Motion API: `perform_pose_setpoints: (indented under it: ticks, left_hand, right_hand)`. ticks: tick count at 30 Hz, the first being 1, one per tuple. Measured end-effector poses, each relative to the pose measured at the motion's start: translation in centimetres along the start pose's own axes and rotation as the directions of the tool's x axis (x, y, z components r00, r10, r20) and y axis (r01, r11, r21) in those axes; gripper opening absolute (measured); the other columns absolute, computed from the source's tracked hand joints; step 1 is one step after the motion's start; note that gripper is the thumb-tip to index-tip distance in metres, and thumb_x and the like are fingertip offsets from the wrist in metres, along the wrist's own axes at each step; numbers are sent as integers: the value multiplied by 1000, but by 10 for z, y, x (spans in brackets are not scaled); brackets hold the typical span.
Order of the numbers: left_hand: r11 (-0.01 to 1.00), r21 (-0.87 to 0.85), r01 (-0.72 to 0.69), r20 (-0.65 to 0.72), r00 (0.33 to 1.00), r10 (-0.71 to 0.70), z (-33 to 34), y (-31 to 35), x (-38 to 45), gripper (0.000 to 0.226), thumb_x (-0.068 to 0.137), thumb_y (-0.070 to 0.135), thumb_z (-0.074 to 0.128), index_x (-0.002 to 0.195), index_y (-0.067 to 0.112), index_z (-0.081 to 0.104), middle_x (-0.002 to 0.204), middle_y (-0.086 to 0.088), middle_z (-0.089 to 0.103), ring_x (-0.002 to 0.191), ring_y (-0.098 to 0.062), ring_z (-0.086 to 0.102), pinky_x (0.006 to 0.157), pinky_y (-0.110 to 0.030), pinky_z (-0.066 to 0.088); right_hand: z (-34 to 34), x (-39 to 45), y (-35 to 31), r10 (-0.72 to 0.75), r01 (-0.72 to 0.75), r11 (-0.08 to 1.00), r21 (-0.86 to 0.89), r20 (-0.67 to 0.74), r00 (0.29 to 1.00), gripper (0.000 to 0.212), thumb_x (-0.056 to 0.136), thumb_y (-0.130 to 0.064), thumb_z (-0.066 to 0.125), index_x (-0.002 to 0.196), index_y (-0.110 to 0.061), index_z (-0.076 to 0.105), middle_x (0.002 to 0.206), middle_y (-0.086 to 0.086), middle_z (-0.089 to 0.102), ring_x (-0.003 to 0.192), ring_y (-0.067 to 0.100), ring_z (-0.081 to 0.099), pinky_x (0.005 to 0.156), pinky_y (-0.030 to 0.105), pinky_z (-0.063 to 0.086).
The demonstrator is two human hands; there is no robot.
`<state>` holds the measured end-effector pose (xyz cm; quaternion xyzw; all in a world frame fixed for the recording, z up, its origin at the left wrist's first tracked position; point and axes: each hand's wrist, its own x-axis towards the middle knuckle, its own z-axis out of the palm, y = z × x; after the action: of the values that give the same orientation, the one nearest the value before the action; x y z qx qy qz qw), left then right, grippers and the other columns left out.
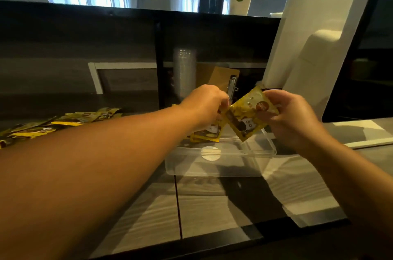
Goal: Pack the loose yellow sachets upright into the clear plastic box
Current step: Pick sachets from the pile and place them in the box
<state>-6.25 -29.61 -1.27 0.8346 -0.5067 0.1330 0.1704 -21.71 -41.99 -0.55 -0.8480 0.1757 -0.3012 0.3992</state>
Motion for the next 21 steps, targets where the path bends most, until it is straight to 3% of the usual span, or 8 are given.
perform_pose_setpoints:
  ticks: [3, 6, 9, 12, 16, 18, 21]
  left_hand:
    - [993, 108, -52, -12, 998, 54, 7, -4, 5, 28, 92, 22, 69, 118, 28, 63, 116, 1, 56, 109, -21, 49, 89, -38, 50]
    - [995, 97, -38, 11, 999, 37, 9, -8, 9, 23, 92, 26, 66, 113, 26, 56, 115, 0, 53, 105, -20, 48, 86, -35, 45]
    - [998, 60, 2, 67, 998, -6, 12, -9, 10, 20, 95, 30, 63, 108, 24, 48, 105, 0, 55, 92, -18, 53, 76, -32, 44]
    - [999, 45, 24, 134, 991, -30, 16, -12, 10, 22, 99, 31, 55, 116, 24, 43, 103, -1, 59, 85, -18, 56, 68, -33, 47]
    - [999, 36, 8, 261, 965, -17, 10, -13, 9, 52, 91, 37, 60, 136, 29, 36, 103, 5, 60, 84, -13, 58, 67, -33, 56]
    - [987, 148, -58, 288, 958, 14, 11, -12, 10, 66, 85, 43, 68, 141, 29, 34, 96, 10, 57, 82, -11, 55, 58, -28, 51]
    - [966, 244, -85, 242, 970, 24, 17, -10, 11, 64, 83, 47, 72, 137, 30, 42, 91, 13, 49, 83, -11, 48, 57, -25, 41]
  right_hand:
    - [4, 12, 3, -69, 84, 970, -227, 74, 995, 34, 87, -10, 69, 109, -34, 60, 89, -17, 55, 85, 6, 55, 63, 16, 44]
    - [12, 23, 4, -112, 160, 896, -415, 137, 984, 31, 87, -12, 69, 116, -24, 64, 97, -8, 57, 90, 11, 55, 67, 20, 47]
    - [20, 34, 6, -106, 191, 842, -505, 191, 976, 27, 89, -13, 67, 114, -21, 65, 104, -2, 61, 95, 17, 60, 73, 27, 54]
    - [28, 43, 10, -107, 221, 788, -575, 226, 968, 28, 88, -14, 69, 115, -22, 64, 108, 1, 61, 96, 18, 59, 75, 29, 56]
    - [37, 52, 17, -115, 226, 739, -635, 211, 971, 45, 83, -15, 72, 122, -27, 53, 116, 1, 51, 97, 15, 50, 77, 27, 53]
    - [39, 54, 21, -101, 229, 709, -667, 226, 969, 61, 80, -16, 76, 131, -30, 45, 122, 2, 47, 105, 19, 46, 84, 33, 53]
    - [42, 57, 21, -60, 286, 614, -736, 318, 946, 67, 77, -29, 79, 135, -34, 45, 125, 3, 45, 115, 23, 41, 92, 40, 50]
